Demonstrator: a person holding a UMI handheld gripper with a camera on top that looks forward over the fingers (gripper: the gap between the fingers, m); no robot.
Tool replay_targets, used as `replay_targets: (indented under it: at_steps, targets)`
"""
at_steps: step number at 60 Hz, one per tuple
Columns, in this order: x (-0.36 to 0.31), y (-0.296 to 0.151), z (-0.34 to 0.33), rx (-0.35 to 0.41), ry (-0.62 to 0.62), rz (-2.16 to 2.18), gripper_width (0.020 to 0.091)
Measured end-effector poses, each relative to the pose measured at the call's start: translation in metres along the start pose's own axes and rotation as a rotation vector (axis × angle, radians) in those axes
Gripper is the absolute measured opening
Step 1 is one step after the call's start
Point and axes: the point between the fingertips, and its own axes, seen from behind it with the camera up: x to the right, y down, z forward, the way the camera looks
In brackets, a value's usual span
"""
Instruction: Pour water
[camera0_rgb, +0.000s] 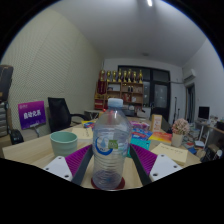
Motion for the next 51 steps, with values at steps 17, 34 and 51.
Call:
replay_targets:
  at_steps: [17, 34, 51]
  targets:
    - [-0.009, -0.017, -0.065, 0.016, -0.031, 0.123, 0.0835]
    - [-0.013, -0.036, -0.207, 0.017, 0.039, 0.103, 0.0837]
    - [-0.054, -0.046, -0.329, 0.033, -0.023, 0.132, 0.083]
